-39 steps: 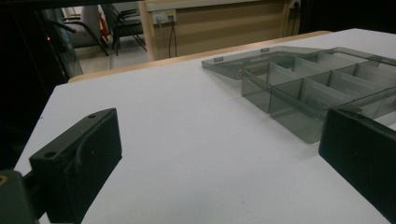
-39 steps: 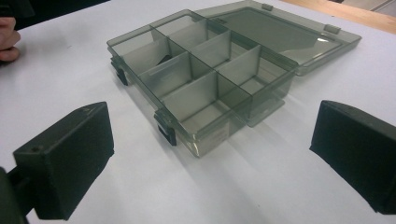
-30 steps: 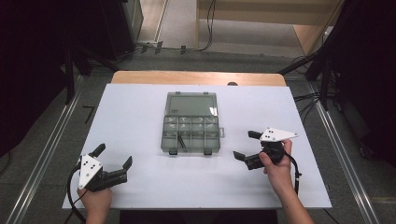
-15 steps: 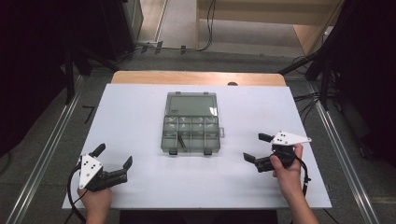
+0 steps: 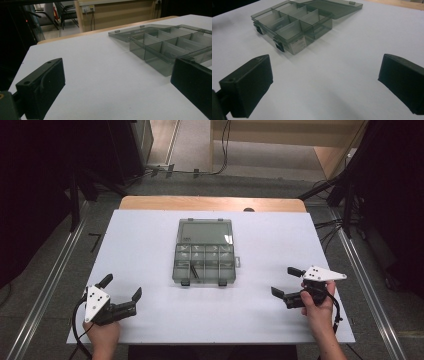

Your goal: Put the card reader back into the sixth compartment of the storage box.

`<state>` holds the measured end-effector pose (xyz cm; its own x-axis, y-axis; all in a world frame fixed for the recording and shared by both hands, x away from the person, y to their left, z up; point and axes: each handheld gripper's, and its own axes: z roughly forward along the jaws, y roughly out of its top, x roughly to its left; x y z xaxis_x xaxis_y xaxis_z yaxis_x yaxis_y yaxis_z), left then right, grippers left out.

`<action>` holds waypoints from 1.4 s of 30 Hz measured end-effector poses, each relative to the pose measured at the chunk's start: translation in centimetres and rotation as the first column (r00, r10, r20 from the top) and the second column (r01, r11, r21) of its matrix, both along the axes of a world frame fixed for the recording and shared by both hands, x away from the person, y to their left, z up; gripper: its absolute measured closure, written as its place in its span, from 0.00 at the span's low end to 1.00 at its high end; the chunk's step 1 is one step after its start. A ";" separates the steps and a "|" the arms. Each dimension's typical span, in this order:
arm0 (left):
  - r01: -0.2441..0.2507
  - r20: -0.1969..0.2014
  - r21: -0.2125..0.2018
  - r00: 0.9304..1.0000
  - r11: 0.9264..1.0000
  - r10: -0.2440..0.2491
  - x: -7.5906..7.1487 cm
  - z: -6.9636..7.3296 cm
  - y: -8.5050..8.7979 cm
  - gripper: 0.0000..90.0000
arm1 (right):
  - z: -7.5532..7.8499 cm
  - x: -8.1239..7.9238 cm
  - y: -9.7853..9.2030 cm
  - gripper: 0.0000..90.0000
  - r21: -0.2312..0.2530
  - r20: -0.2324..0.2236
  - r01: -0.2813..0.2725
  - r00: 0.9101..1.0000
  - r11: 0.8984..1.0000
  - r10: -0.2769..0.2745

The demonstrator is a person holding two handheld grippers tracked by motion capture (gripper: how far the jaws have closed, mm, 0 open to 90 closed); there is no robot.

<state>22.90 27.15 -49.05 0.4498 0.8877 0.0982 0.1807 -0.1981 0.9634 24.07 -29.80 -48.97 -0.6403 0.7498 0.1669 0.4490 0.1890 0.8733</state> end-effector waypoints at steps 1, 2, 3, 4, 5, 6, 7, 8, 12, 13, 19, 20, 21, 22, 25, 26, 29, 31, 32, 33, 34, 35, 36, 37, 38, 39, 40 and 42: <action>0.000 0.000 0.001 1.000 1.000 0.000 0.0 0.0 0.0 0.00 | -0.1 -0.1 -0.2 0.00 0.000 -0.001 0.005 1.000 1.000 -0.005; 0.000 0.000 0.001 1.000 1.000 0.000 0.0 0.0 0.0 0.00 | -0.2 -0.2 -0.4 0.00 0.003 -0.001 0.007 1.000 1.000 -0.007; -0.001 0.000 0.000 1.000 1.000 0.001 0.0 0.0 0.0 0.00 | -0.2 -0.3 -0.6 0.00 0.005 -0.003 0.012 1.000 1.000 -0.012; -0.001 0.001 0.001 1.000 1.000 0.001 0.0 0.0 0.0 0.00 | -0.3 -0.4 -0.8 0.00 0.007 -0.004 0.015 1.000 1.000 -0.015; -0.001 0.001 0.000 1.000 1.000 0.001 0.0 0.0 0.0 0.00 | -0.4 -0.5 -0.9 0.00 0.006 -0.003 0.019 1.000 1.000 -0.019; -0.001 0.001 0.001 1.000 1.000 0.001 0.0 0.0 0.0 0.00 | -0.5 -0.6 -1.1 0.00 0.008 -0.003 0.021 1.000 1.000 -0.021; -0.001 0.001 0.001 1.000 1.000 0.001 0.0 0.0 0.0 0.00 | -0.5 -0.7 -1.2 0.00 0.007 0.000 0.023 1.000 1.000 -0.023; -0.001 0.001 0.001 1.000 1.000 0.001 0.0 0.0 0.0 0.00 | -0.6 -0.8 -1.4 0.00 0.011 -0.001 0.028 1.000 1.000 -0.028; -0.001 0.000 0.001 1.000 1.000 0.001 0.0 0.0 0.0 0.00 | -0.8 -1.3 -2.2 0.00 0.027 0.015 0.044 0.999 0.999 -0.045; -0.001 0.000 0.001 1.000 1.000 0.001 0.0 0.0 0.0 0.00 | -0.8 -1.5 -2.4 0.00 0.036 0.019 0.045 0.999 0.998 -0.045; 0.000 -0.001 -0.003 1.000 1.000 0.000 0.0 0.0 0.0 0.00 | -1.0 -2.4 -4.0 0.00 0.082 0.075 0.064 0.995 0.995 -0.070; 0.000 -0.001 -0.002 1.000 1.000 0.000 0.0 0.0 0.0 0.00 | -1.0 -2.6 -4.3 0.00 0.089 0.088 0.069 0.993 0.994 -0.077; 0.000 -0.001 -0.002 1.000 1.000 0.000 0.0 0.0 0.1 0.00 | -1.0 -2.8 -4.6 0.00 0.095 0.096 0.079 0.991 0.992 -0.088; 0.001 -0.001 -0.003 1.000 1.000 -0.001 0.0 0.0 0.1 0.00 | -1.1 -2.9 -4.9 0.00 0.101 0.106 0.084 0.990 0.991 -0.095; 0.001 -0.002 -0.010 1.000 1.000 -0.001 0.1 0.0 0.1 0.00 | -1.3 -3.3 -5.7 0.00 0.111 0.116 0.100 0.987 0.989 -0.113; 0.002 -0.003 -0.011 1.000 1.000 -0.002 0.1 0.0 0.1 0.00 | -1.3 -3.4 -5.9 0.00 0.108 0.121 0.104 0.986 0.989 -0.117; -0.001 -0.006 -0.013 1.000 1.000 0.001 0.2 0.0 0.1 0.00 | -1.4 -3.6 -6.4 0.00 0.112 0.127 0.117 0.983 0.987 -0.131; -0.002 -0.004 -0.012 1.000 1.000 0.002 0.1 0.0 0.1 0.00 | -1.5 -3.6 -6.7 0.00 0.118 0.133 0.120 0.982 0.986 -0.135; -0.005 -0.005 -0.014 1.000 1.000 0.005 0.2 0.0 0.1 0.00 | -1.6 -3.7 -6.9 0.00 0.121 0.135 0.127 0.980 0.984 -0.143; -0.006 -0.007 -0.014 1.000 1.000 0.006 0.2 0.0 0.1 0.00 | -1.7 -3.7 -7.2 0.00 0.126 0.136 0.133 0.979 0.983 -0.150; -0.004 -0.008 -0.013 1.000 1.000 0.004 0.3 0.0 0.1 0.00 | -1.7 -3.8 -7.3 0.00 0.131 0.140 0.134 0.978 0.982 -0.152; -0.003 -0.008 -0.012 1.000 1.000 0.003 0.3 0.1 0.2 0.00 | -1.8 -3.8 -7.6 0.00 0.135 0.142 0.135 0.978 0.982 -0.154; -0.001 -0.010 -0.011 1.000 1.000 0.001 0.3 0.1 0.2 0.00 | -1.9 -3.8 -7.8 0.00 0.136 0.143 0.138 0.977 0.981 -0.157; 0.000 -0.012 -0.011 1.000 1.000 0.000 0.3 0.1 0.2 0.00 | -1.9 -3.9 -8.0 0.00 0.138 0.146 0.142 0.976 0.980 -0.162; -0.002 -0.012 -0.010 1.000 1.000 0.001 0.3 0.1 0.2 0.00 | -2.0 -3.9 -8.2 0.00 0.143 0.145 0.143 0.976 0.979 -0.163; -0.005 -0.009 -0.011 1.000 1.000 0.005 0.3 0.1 0.2 0.00 | -2.0 -4.0 -8.4 0.00 0.147 0.150 0.140 0.975 0.979 -0.162; -0.012 -0.008 -0.008 1.000 1.000 0.012 0.3 0.1 0.1 0.00 | -2.1 -4.0 -8.5 0.00 0.151 0.150 0.142 0.975 0.978 -0.164; -0.015 -0.008 0.001 1.000 1.000 0.015 0.2 0.0 0.0 0.00 | -2.3 -4.1 -8.7 0.00 0.159 0.152 0.141 0.975 0.977 -0.165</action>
<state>23.15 27.15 -49.02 0.4368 0.8945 0.0955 0.1916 -0.1962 0.9617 19.98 -38.54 -51.25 -0.5478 0.8160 0.1847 0.3119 -0.0057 0.9501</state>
